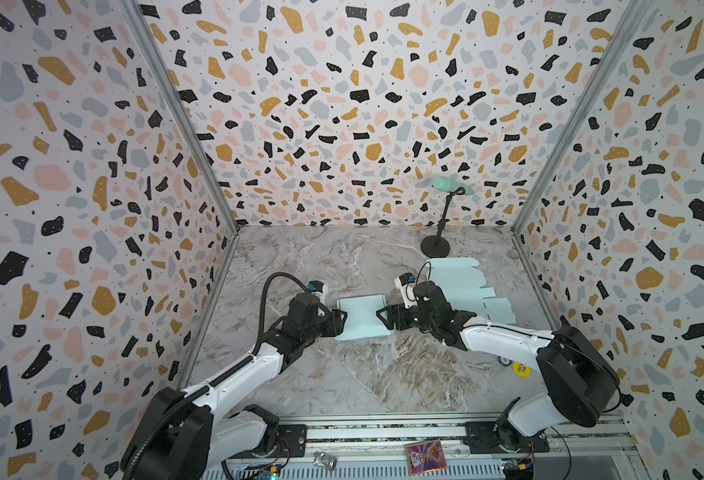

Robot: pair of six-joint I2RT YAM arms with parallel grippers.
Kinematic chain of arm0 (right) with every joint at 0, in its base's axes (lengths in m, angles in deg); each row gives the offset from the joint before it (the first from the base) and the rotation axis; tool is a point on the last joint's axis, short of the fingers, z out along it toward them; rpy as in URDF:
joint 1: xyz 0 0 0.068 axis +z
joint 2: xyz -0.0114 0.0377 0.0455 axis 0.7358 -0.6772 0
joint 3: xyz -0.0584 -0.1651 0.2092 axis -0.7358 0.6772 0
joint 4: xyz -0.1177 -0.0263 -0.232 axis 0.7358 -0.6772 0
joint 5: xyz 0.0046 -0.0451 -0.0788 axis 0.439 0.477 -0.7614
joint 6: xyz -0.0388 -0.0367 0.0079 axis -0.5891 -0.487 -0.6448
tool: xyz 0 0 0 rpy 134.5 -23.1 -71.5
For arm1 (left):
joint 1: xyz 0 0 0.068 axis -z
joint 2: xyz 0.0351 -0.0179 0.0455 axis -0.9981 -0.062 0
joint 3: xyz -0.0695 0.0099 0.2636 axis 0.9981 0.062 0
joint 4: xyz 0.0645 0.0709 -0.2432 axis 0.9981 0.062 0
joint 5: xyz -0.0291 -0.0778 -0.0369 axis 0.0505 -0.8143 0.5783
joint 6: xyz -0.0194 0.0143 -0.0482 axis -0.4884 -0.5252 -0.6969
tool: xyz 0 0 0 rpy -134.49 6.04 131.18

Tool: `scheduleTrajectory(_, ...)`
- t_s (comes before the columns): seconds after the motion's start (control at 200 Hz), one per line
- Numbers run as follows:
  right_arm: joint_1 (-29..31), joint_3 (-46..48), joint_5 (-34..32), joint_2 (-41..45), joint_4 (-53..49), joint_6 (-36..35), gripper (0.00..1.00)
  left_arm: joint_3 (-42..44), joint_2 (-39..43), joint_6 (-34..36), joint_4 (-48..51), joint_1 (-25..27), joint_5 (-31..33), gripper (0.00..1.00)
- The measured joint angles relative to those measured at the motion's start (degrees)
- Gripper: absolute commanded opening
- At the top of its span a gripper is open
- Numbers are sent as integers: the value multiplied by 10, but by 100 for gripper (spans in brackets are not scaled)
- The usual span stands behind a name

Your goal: Fold the paper box

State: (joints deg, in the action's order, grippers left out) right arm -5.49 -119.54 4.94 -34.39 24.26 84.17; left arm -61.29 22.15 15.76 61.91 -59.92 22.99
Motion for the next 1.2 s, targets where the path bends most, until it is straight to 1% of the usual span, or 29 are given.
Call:
scheduleTrajectory(0.18,5,10,0,0,-10,-5,83,43,13,-30,4,26,0,54)
scheduleTrajectory(0.4,5,12,6,-17,-10,-5,84,50,2,-54,-16,44,-2,54)
scheduleTrajectory(0.546,6,13,14,-33,-9,-3,84,50,-23,-60,-32,47,-2,54)
scheduleTrajectory(0.701,13,22,16,-40,-3,1,84,50,-38,-60,-40,47,-2,57)
scheduleTrajectory(0.976,29,23,20,-54,10,10,84,50,-69,-59,-56,47,-2,57)
scheduleTrajectory(1.196,34,23,26,-62,17,16,83,50,-72,-59,-71,48,-2,57)
